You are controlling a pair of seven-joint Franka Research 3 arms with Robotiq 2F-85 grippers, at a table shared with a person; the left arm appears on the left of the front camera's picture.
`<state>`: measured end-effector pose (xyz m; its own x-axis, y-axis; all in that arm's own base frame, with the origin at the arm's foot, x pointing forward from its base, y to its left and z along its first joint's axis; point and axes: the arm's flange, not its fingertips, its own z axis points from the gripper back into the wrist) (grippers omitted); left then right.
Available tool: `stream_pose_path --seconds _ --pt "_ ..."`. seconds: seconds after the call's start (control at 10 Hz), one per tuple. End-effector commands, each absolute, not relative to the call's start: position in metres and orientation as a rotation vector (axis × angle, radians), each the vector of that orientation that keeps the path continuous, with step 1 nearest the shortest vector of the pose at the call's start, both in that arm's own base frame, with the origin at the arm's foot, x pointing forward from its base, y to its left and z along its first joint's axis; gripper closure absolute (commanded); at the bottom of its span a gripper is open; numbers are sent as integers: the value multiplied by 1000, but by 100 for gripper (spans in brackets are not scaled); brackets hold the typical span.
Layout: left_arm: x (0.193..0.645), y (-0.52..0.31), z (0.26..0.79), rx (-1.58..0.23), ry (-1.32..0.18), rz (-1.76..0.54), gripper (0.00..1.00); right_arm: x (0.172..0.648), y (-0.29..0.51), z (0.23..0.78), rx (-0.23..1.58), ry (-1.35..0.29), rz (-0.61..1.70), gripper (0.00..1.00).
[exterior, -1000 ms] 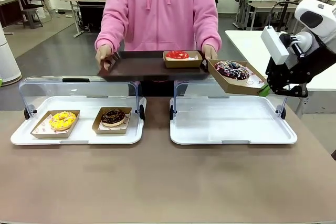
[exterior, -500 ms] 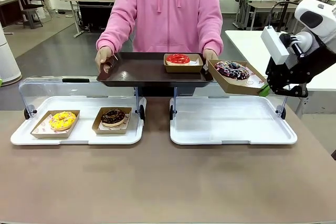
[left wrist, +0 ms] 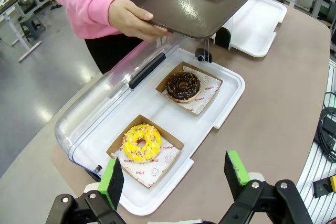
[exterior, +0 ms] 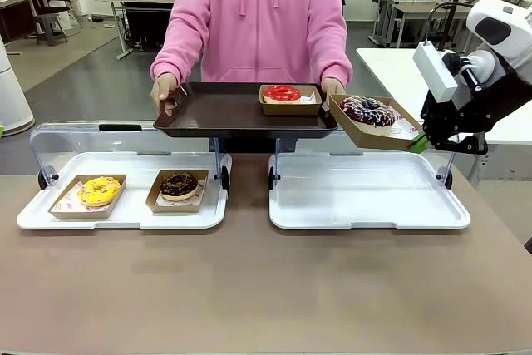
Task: Provide the desired donut to the person.
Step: Place the picked Paper togo box onto the Handle tray extended by the person.
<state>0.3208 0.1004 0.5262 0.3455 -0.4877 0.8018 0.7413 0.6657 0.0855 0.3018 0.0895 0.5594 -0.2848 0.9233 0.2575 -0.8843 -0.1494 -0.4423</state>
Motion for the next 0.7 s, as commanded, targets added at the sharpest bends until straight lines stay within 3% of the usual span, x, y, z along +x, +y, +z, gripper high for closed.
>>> stream_pose_path --seconds 0.0,0.2,0.6 --pt "321 101 526 -330 -920 -811 0 301 92 560 -89 -606 1761 100" --pt "321 101 526 -330 -920 -811 0 302 90 559 -86 -610 1758 98" --pt "321 101 526 -330 -920 -811 0 401 246 679 -78 -309 1582 98"
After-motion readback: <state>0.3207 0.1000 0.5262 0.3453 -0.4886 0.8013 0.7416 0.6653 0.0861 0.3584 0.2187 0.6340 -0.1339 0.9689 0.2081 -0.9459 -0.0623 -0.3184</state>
